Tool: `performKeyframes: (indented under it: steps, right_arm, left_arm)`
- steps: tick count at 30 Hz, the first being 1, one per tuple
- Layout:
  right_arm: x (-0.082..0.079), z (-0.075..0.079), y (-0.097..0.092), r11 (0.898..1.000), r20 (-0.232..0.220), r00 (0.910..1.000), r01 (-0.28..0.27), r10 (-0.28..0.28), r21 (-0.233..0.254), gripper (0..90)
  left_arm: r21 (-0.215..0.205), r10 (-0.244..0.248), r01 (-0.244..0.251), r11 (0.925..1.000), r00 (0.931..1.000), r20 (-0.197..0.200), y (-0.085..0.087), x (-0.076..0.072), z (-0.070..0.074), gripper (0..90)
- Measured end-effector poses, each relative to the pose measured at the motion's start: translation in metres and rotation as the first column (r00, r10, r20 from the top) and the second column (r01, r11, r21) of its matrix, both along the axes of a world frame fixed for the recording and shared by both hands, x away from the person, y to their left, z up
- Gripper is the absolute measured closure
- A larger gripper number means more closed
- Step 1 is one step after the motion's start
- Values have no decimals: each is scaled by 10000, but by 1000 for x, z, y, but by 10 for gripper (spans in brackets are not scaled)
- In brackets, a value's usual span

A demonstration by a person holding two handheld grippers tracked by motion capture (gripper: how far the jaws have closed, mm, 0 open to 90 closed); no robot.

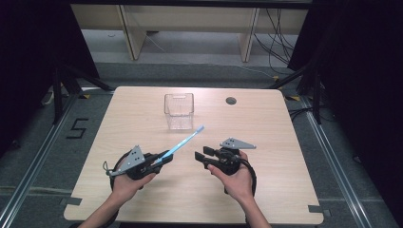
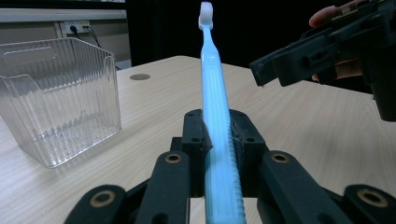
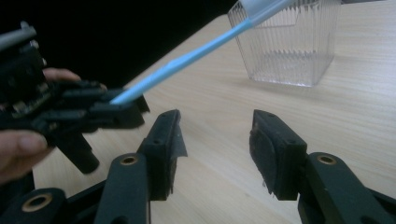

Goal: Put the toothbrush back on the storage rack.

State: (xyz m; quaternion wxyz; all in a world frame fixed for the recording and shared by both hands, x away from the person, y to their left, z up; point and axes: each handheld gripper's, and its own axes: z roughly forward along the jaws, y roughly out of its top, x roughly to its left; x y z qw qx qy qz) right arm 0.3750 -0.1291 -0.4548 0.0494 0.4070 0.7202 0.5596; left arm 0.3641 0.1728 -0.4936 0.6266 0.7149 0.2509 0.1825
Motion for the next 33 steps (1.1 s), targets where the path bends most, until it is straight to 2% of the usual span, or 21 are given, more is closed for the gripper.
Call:
performKeyframes:
  steps: [1, 2, 3, 4, 9, 10, 11, 12, 13, 14, 15, 16, 19, 23, 24, 25, 26, 27, 31, 33]
  right_arm:
    - [1, 0, 1, 9995, -118, 9997, 204, -201, 227, 529]
    - [2, 1, 2, 9988, -296, 9995, 155, -141, 466, 529]
    - [5, 0, 2, 9985, -13, 9998, 202, -201, 504, 529]
    - [6, 1, 3, 9969, -228, 9997, 97, -79, 785, 528]
    - [11, 3, 9, 9946, -436, 9991, 34, 11, 1033, 522]
    - [13, 3, 10, 9949, -274, 9996, -22, 50, 1005, 521]
    - [14, 4, 12, 9938, -427, 9991, 4, 44, 1111, 520]
    - [16, 4, 13, 9946, -285, 9996, -1, 31, 1033, 517]
    - [15, 6, 14, 9931, -541, 9985, 22, 41, 1174, 517]
    - [17, 6, 15, 9926, -525, 9986, 35, 29, 1210, 515]
    - [20, 5, 16, 9931, -326, 9995, -7, 46, 1175, 514]
    - [19, 7, 17, 9916, -597, 9982, 58, 20, 1289, 514]
    - [23, 7, 19, 9899, -505, 9987, 1, 71, 1417, 512]
    - [28, 7, 24, 9877, -661, 9978, 66, 38, 1563, 503]
    - [29, 7, 25, 9863, -670, 9977, 42, 70, 1650, 503]
    - [30, 7, 26, 9861, -718, 9974, 87, 33, 1662, 503]
    - [30, 8, 27, 9843, -765, 9971, 89, 47, 1761, 503]
    - [31, 8, 28, 9847, -663, 9978, 110, 6, 1742, 506]
    - [33, 8, 28, 9859, -593, 9982, 169, -71, 1666, 622]
    - [35, 8, 27, 9792, -762, 9971, 197, -44, 2019, 710]
  left_arm:
    - [0, 0, 0, 10000, 10000, 0, 0, 0, 0, 779]
    - [-59, 0, 0, 10000, 10000, 34, 0, 0, 0, 779]
    - [-59, 0, 0, 10000, 10000, 34, 0, 0, 0, 779]
    - [-86, 20, -20, 10000, 10000, 31, 0, 1, 0, 779]
    - [-116, 4, -3, 9999, 10000, 86, -1, 1, 0, 779]
    - [-153, -25, 26, 9999, 9999, 100, -2, 1, 0, 779]
    - [-315, -109, 114, 9994, 9998, 176, -3, 1, -1, 779]
    - [-291, -114, 119, 9995, 9998, 165, -3, 1, -1, 779]
    - [-291, -114, 119, 9995, 9998, 165, -3, 1, -1, 779]
    - [-74, -21, 22, 10000, 10000, 69, -3, 0, -1, 779]
    - [-65, -29, 29, 10000, 10000, 67, -3, 0, -1, 778]
    - [-44, -29, 30, 10000, 10000, 78, -3, -1, -1, 779]
    - [-33, -31, 32, 10000, 10000, 65, -4, -1, -1, 779]
    - [19, -99, 99, 9999, 9999, 124, -5, -1, -1, 778]
    - [4, -108, 108, 9999, 9999, 113, -6, -1, -1, 778]
    - [-182, -197, 200, 9996, 9996, 183, -8, 0, -3, 778]
    - [38, -116, 115, 9999, 9999, 97, -7, -2, -2, 779]
    - [83, -135, 134, 9999, 9998, 114, -8, -2, -2, 778]
    - [118, -166, 164, 9998, 9998, 136, -10, -2, -2, 777]
    - [386, -187, 182, 9991, 9997, 125, -11, -1, -3, 773]
